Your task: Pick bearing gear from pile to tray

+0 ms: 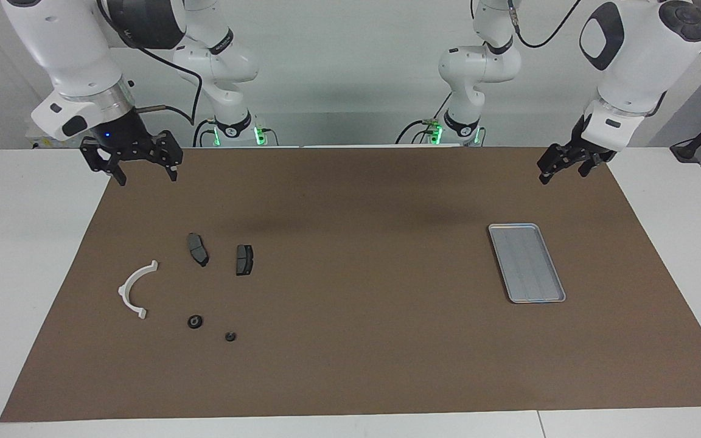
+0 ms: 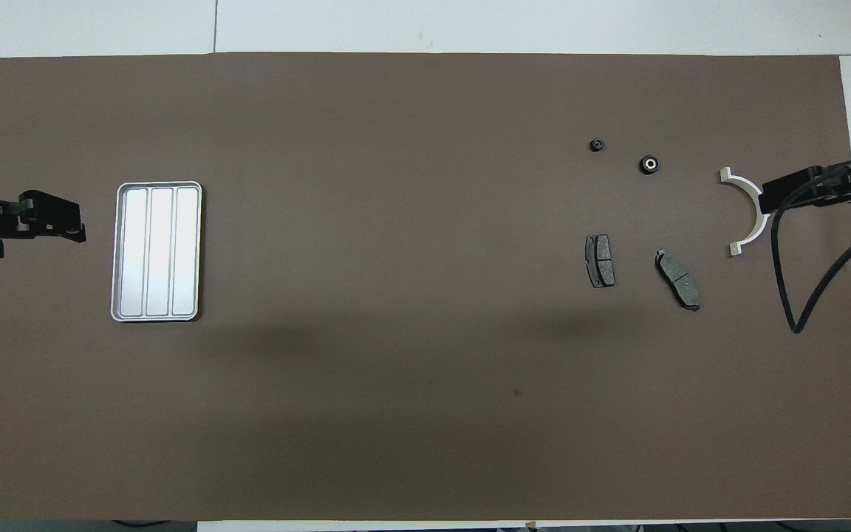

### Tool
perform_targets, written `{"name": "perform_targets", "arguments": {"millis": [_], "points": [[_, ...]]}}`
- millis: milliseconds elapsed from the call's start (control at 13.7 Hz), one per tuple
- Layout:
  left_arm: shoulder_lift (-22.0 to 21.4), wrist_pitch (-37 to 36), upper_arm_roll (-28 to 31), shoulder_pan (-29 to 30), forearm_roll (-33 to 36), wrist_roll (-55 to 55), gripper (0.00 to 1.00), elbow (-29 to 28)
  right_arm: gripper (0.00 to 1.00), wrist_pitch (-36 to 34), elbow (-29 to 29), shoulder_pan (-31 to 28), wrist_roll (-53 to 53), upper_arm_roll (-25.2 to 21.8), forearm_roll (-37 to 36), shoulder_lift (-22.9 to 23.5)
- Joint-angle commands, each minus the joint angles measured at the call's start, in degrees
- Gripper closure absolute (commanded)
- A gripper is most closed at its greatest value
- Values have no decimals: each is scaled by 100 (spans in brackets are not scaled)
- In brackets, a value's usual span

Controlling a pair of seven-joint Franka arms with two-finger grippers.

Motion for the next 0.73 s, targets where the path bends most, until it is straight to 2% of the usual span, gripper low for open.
{"name": "perform_targets", "arguments": {"millis": [0, 292, 657], "points": [[24, -86, -43, 70, -56, 78, 0, 101, 0, 52, -214, -18, -99, 36, -42, -179], [24, -77, -43, 70, -56, 69, 0, 101, 0, 649, -495, 35, -29, 71, -59, -30], [15, -51, -87, 61, -56, 77, 0, 84, 0, 1167, -391, 395, 445, 63, -269, 917]]}}
